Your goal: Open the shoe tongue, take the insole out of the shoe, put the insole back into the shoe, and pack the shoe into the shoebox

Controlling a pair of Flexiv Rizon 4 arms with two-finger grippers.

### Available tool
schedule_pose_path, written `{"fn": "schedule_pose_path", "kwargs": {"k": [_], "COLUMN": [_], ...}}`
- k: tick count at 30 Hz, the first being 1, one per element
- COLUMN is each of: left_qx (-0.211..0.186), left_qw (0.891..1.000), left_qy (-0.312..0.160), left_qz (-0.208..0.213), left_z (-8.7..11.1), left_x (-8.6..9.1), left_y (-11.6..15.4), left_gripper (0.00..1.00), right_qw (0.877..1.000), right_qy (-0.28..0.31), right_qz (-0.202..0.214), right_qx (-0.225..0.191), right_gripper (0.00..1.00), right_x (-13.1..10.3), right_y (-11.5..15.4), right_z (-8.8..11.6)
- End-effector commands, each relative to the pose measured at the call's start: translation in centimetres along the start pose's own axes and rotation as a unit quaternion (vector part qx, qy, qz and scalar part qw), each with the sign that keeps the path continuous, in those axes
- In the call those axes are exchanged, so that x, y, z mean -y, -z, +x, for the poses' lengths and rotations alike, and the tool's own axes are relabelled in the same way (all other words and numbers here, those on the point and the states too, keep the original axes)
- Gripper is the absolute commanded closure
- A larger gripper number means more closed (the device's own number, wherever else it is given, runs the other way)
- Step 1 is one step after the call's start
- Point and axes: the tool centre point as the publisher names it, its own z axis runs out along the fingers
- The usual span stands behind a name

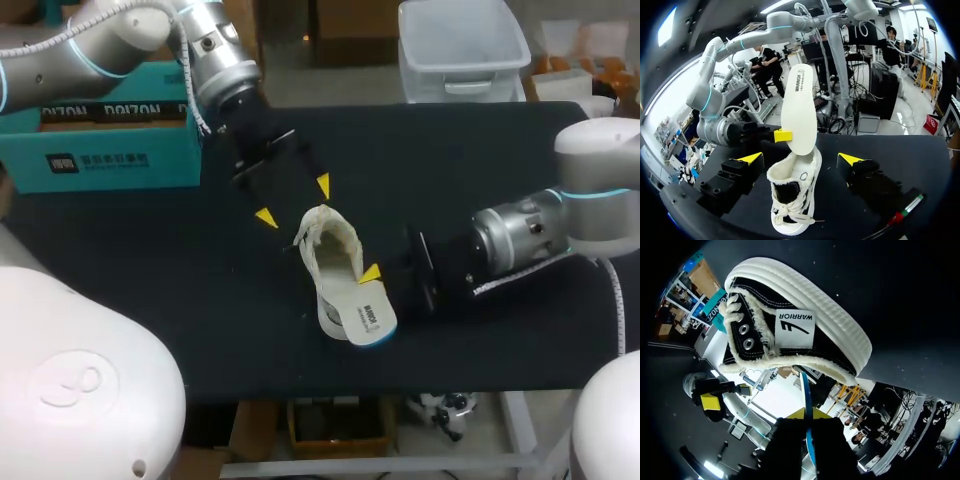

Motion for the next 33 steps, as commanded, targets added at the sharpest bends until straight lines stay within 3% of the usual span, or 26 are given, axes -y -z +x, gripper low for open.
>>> {"fn": "schedule_pose_path", "kwargs": {"k": [1, 8, 12, 20, 27, 33], "left_qx": [-0.007, -0.007, 0.013, 0.106, 0.164, 0.212], "left_qw": [1.000, 1.000, 1.000, 0.994, 0.986, 0.976], "left_qy": [0.001, 0.001, 0.000, 0.007, -0.005, 0.018], "left_qz": [0.001, -0.004, -0.007, -0.036, -0.031, -0.041], "left_z": [-0.4, -0.5, 0.5, 3.5, 4.9, 6.0], "left_x": [-0.1, 0.0, 0.4, 1.9, 2.8, 3.7], "left_y": [0.2, 0.3, 0.0, -2.4, -4.3, -5.1], "left_gripper": [0.00, 0.00, 0.00, 0.00, 0.00, 0.00], "right_qw": [1.000, 1.000, 1.000, 1.000, 1.000, 1.000], "right_qy": [-0.001, 0.000, 0.001, 0.001, 0.004, 0.008], "right_qz": [0.000, 0.001, 0.000, 0.000, 0.003, 0.001], "right_qx": [-0.001, -0.001, -0.008, -0.011, -0.014, -0.015], "right_gripper": [1.00, 1.00, 1.00, 1.00, 1.00, 1.00], "right_x": [0.1, 0.1, 0.1, 0.0, -0.2, -0.1], "right_y": [0.2, 0.3, 0.5, 0.9, 0.9, 1.0], "right_z": [-0.1, -0.1, 0.0, 0.8, 1.2, 1.5]}}
